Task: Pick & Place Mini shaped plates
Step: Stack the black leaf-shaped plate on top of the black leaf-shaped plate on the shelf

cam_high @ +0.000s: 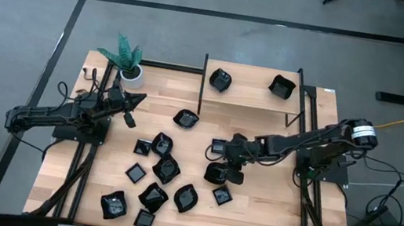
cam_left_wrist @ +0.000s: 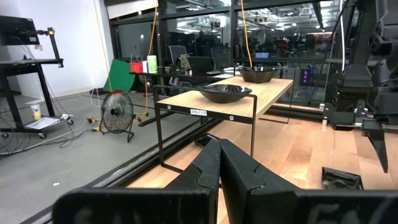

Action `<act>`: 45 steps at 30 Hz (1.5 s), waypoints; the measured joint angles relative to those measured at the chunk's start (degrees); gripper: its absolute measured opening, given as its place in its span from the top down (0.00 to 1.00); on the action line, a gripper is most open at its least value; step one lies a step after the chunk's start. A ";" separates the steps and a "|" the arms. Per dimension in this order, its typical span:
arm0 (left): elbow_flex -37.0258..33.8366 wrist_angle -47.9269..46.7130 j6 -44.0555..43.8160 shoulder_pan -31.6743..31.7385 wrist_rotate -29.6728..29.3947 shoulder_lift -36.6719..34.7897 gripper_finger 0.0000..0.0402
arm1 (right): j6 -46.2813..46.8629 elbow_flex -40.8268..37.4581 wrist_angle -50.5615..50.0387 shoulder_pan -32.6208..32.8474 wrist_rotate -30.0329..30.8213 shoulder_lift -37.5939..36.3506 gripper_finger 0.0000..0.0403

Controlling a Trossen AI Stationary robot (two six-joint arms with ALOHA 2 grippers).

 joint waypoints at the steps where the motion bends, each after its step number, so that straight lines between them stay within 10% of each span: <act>1: 0.00 0.00 0.02 0.02 0.00 -0.02 0.99 | 0.02 -0.01 0.08 0.00 -0.27 0.07 0.76; 45: -0.01 0.01 0.00 0.00 0.02 0.00 0.99 | -4.79 4.42 2.68 -0.07 -5.93 1.83 0.99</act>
